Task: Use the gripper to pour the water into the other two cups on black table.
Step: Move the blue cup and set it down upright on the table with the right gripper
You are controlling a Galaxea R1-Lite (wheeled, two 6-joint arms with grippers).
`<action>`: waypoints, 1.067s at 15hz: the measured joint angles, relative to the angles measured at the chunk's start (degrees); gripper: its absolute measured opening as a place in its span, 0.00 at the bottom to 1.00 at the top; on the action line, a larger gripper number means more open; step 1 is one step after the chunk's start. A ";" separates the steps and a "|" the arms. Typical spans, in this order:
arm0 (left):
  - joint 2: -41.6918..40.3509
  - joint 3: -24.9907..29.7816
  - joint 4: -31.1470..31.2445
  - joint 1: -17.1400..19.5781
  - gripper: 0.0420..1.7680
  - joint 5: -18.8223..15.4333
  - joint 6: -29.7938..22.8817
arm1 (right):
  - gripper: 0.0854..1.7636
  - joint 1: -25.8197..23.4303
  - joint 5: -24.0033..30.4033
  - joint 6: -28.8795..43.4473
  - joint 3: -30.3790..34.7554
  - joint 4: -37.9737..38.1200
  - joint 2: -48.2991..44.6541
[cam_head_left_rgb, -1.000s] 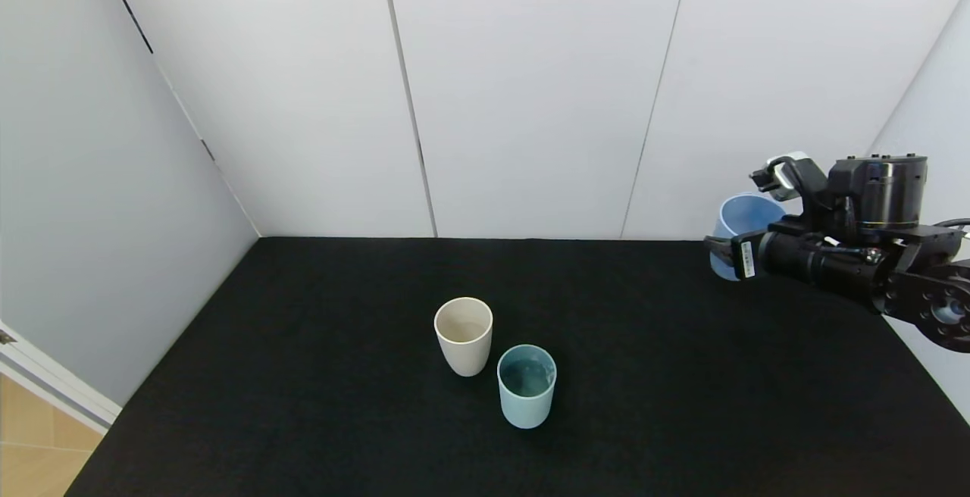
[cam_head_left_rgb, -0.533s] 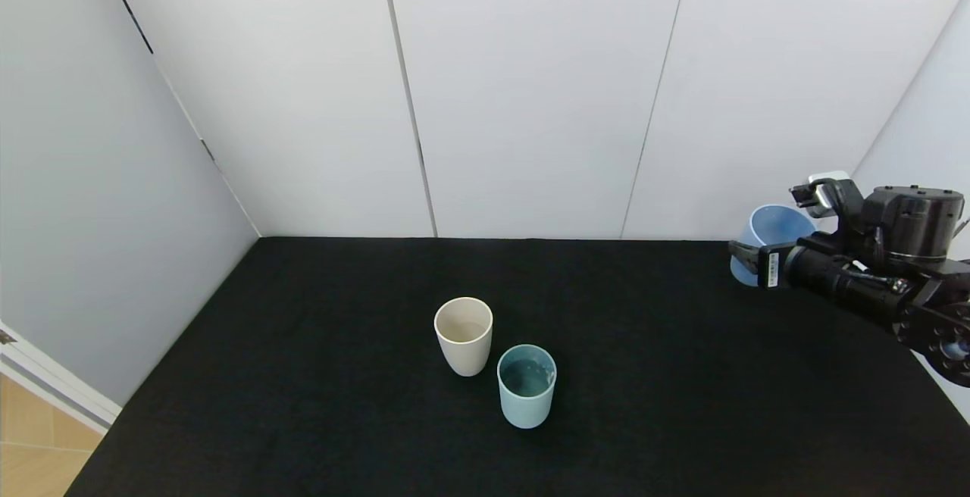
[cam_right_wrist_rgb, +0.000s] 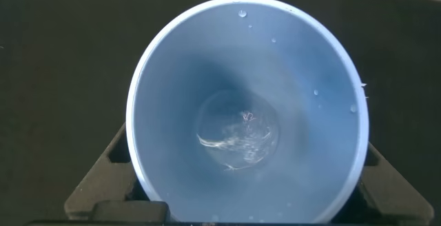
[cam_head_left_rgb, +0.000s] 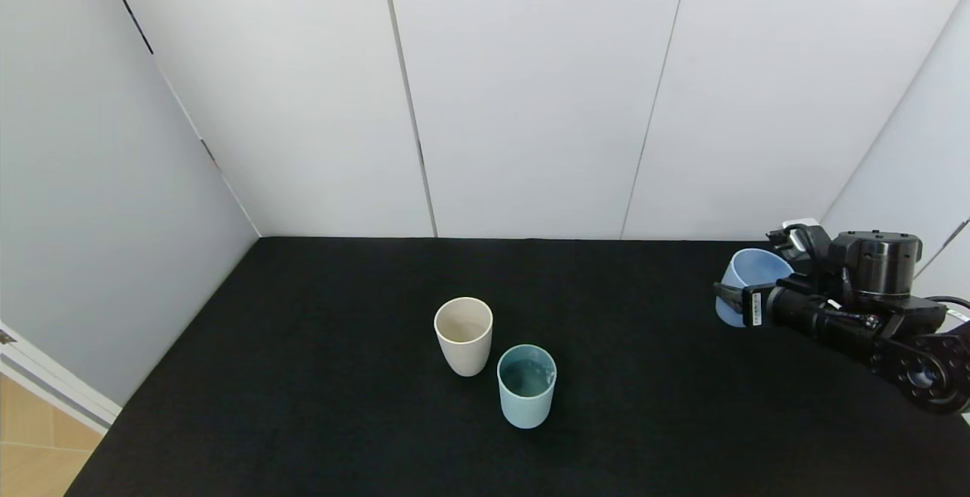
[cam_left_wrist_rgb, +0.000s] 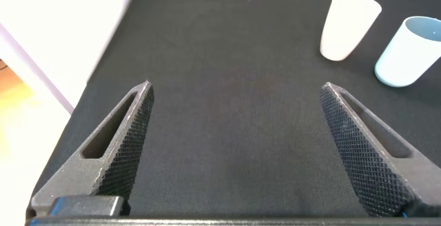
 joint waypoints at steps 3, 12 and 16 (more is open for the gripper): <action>0.00 0.00 0.00 0.00 0.97 0.02 0.00 | 0.73 0.41 0.44 0.00 0.24 -0.02 1.71; 0.00 0.00 0.00 0.00 0.97 0.00 0.00 | 0.73 0.78 0.80 -0.30 0.35 0.23 4.41; 0.00 0.00 0.00 0.00 0.97 0.00 0.00 | 0.73 0.89 0.80 -0.41 0.40 0.28 5.16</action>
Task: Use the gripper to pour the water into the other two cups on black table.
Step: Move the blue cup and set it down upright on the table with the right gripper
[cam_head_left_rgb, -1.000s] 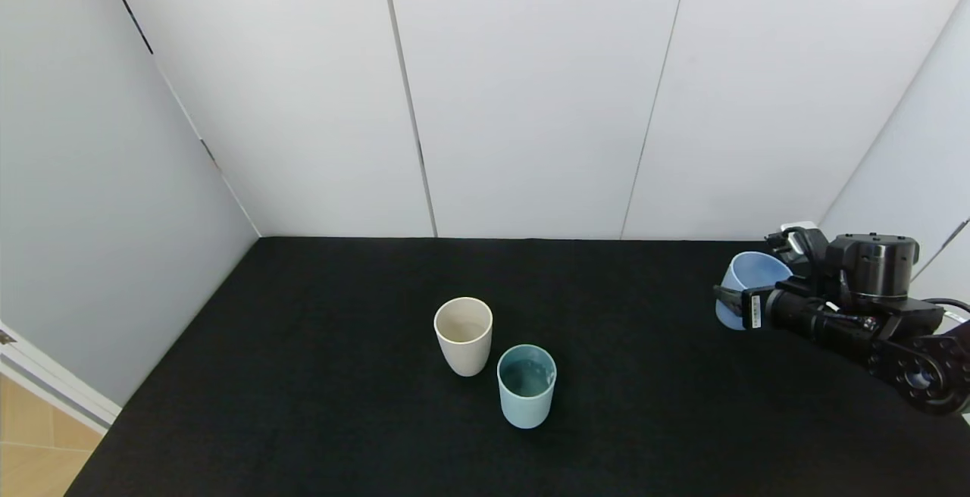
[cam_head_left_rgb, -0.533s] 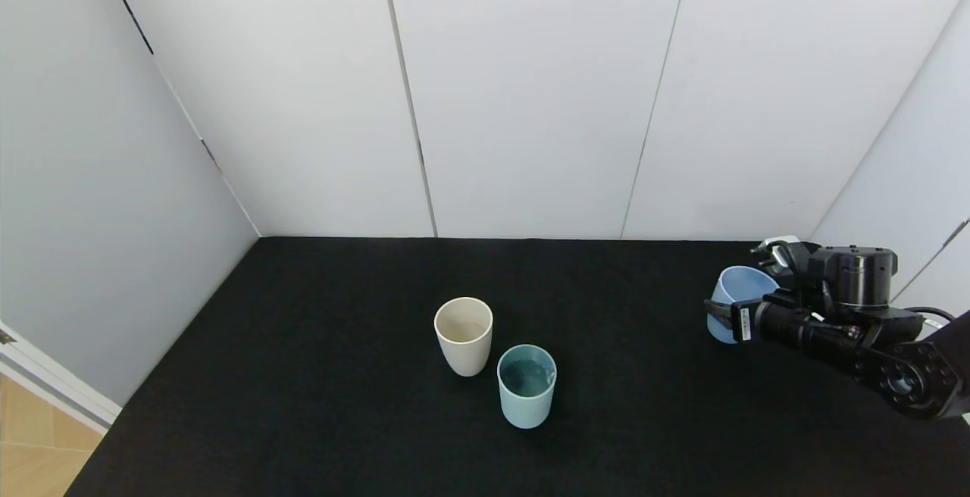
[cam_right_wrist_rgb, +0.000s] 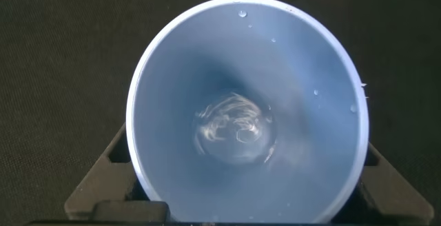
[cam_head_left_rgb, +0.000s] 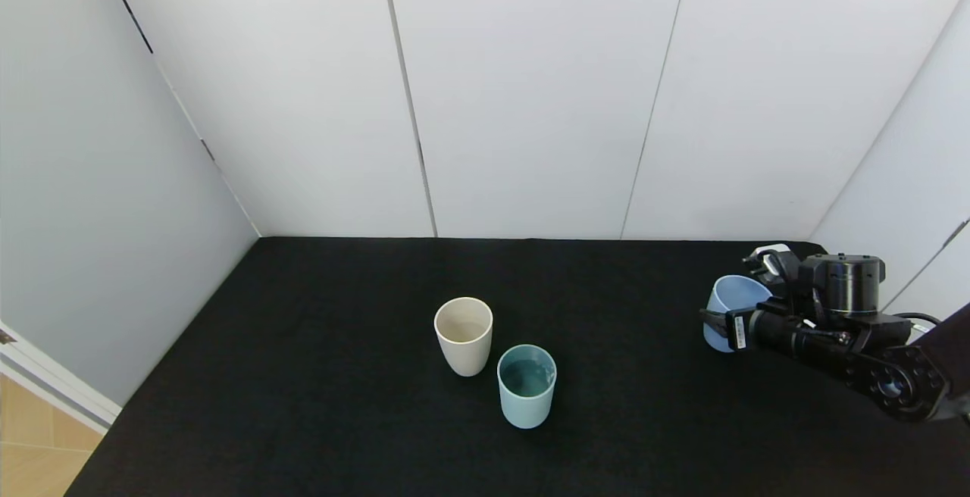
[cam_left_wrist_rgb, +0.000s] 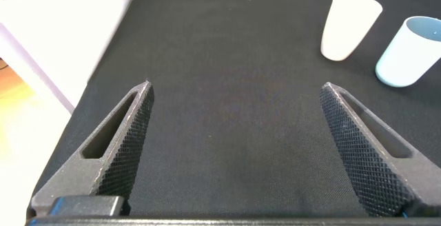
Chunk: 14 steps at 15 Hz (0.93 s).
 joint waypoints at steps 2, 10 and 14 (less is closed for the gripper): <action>0.00 0.00 0.00 -0.02 0.97 0.00 0.00 | 0.73 0.00 0.00 -0.13 0.02 -0.02 0.22; 0.00 0.00 0.00 0.00 0.97 0.02 0.00 | 0.80 0.07 0.00 -0.24 0.48 -0.06 0.69; 0.00 0.00 0.00 0.00 0.97 0.00 0.00 | 0.87 0.07 -0.01 -0.17 0.52 -0.13 0.69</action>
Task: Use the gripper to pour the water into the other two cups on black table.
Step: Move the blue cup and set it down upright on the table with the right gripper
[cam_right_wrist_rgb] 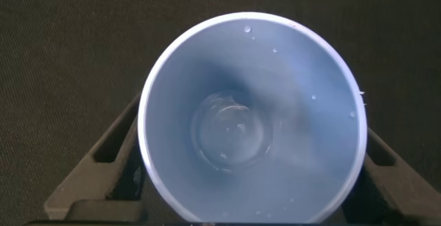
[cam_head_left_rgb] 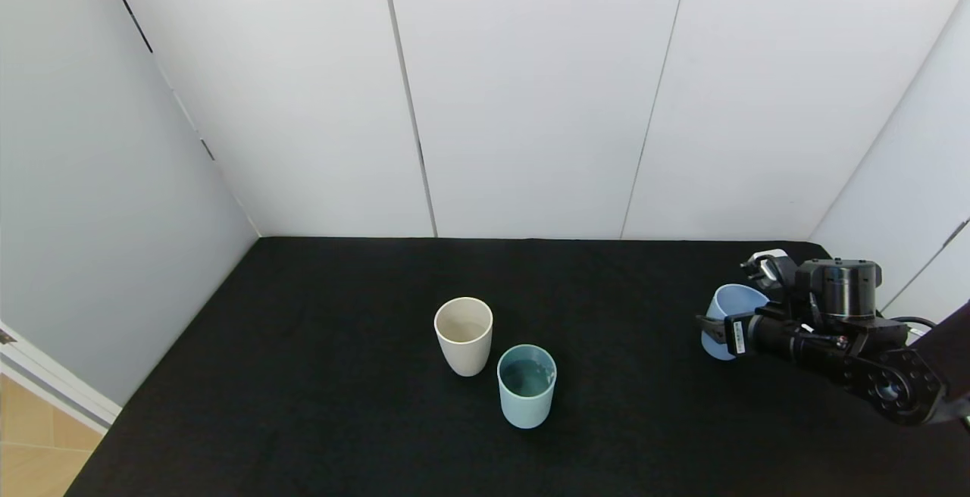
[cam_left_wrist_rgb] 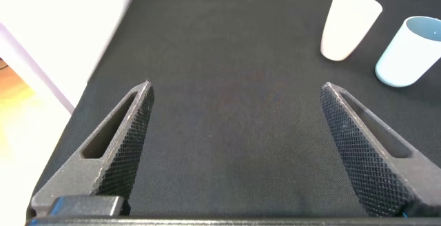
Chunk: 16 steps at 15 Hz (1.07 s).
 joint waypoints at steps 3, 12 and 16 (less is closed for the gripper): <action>0.00 0.00 0.00 0.00 0.97 0.00 0.00 | 0.90 0.22 -0.05 0.04 0.00 -0.15 -0.34; 0.00 0.00 0.00 0.00 0.97 0.02 0.00 | 0.95 0.65 -0.16 0.01 0.41 0.68 -6.16; 0.00 0.00 0.00 0.00 0.97 0.00 0.02 | 0.95 0.83 -0.10 0.01 1.41 2.07 -12.06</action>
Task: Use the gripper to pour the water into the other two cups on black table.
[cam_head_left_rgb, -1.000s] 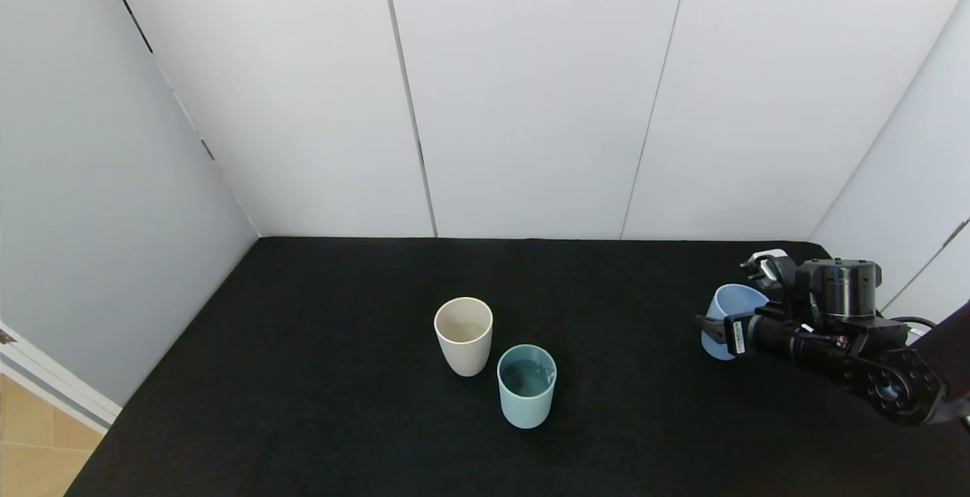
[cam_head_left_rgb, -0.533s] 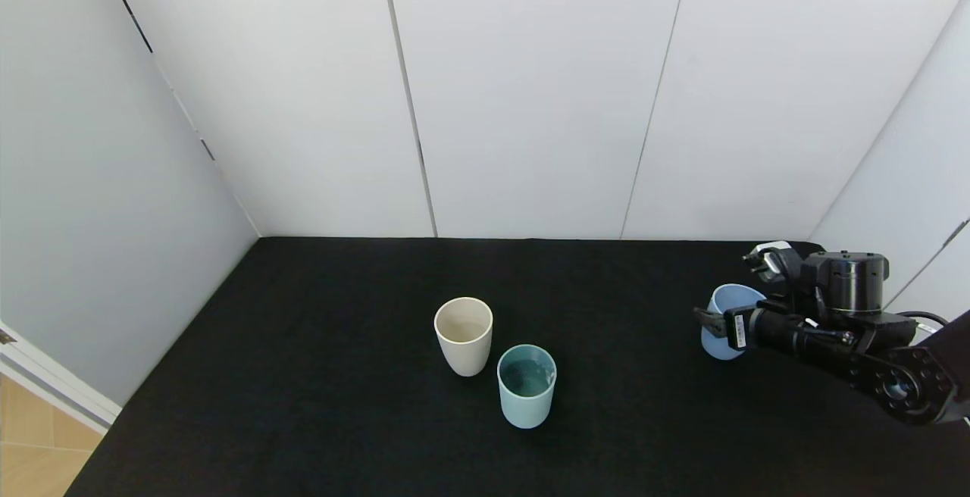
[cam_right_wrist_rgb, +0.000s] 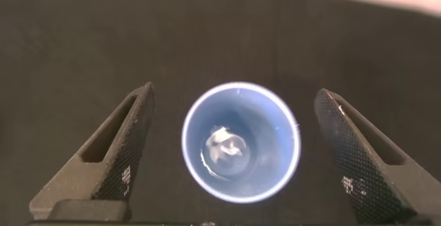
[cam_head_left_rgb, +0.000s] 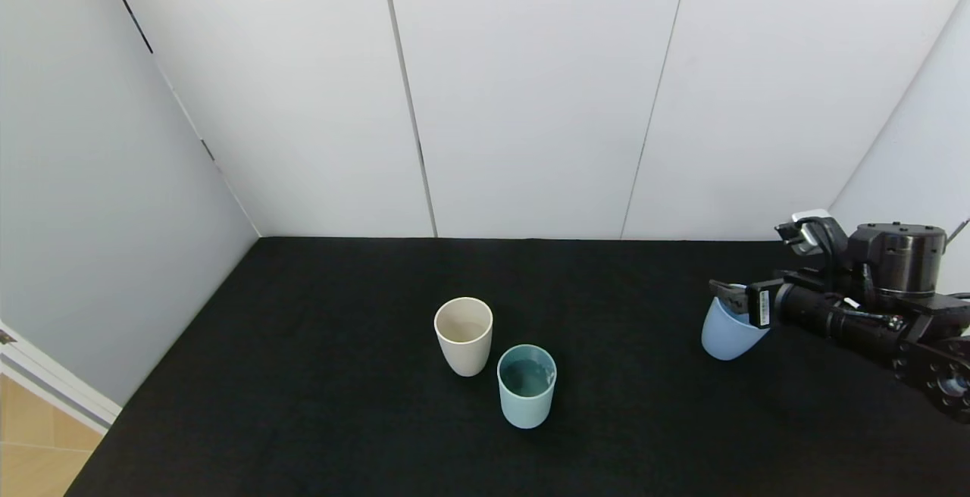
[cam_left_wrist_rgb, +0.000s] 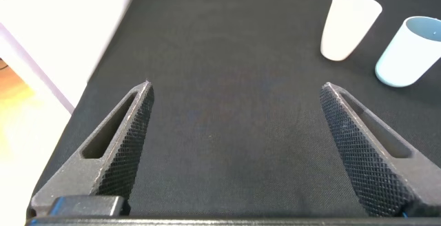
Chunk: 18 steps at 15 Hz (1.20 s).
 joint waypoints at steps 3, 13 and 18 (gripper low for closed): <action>0.00 0.00 0.00 0.02 0.97 0.02 -0.02 | 0.96 0.96 -0.39 0.00 1.34 2.06 -6.19; 0.00 0.00 0.00 0.02 0.97 0.02 -0.02 | 0.96 2.45 -9.39 -0.76 17.58 10.06 -31.39; 0.00 0.00 0.00 0.00 0.97 0.00 -0.02 | 0.96 2.43 -10.56 -1.19 18.71 27.55 -48.98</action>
